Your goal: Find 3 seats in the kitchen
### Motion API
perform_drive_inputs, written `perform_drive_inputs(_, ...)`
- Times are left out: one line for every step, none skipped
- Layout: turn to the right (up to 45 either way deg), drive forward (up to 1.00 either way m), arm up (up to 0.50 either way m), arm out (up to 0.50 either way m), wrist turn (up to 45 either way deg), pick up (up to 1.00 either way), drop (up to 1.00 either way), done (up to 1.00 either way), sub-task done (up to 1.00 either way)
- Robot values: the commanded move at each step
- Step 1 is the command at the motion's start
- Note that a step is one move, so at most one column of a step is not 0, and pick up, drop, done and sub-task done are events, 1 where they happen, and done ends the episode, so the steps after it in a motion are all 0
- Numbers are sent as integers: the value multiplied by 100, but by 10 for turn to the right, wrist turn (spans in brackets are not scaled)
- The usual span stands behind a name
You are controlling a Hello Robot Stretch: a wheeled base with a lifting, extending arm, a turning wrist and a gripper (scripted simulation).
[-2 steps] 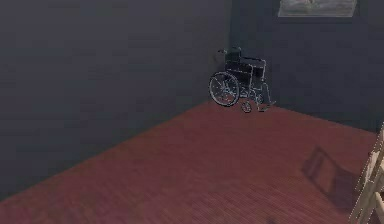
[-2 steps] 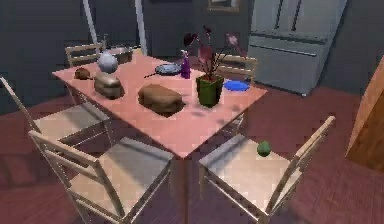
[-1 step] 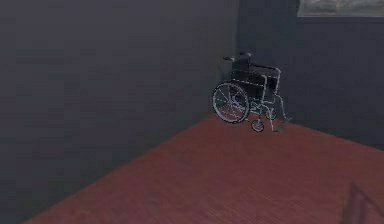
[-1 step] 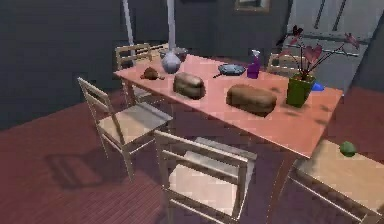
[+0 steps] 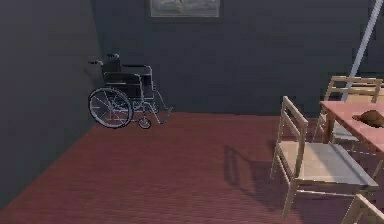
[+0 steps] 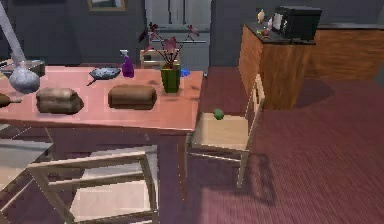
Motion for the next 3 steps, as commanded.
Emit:
perform_drive_inputs(0,25,0,0,0,0,0,0,0)
perform_drive_inputs(420,0,0,0,0,0,0,0,0)
perform_drive_inputs(0,0,0,0,0,0,0,100,0)
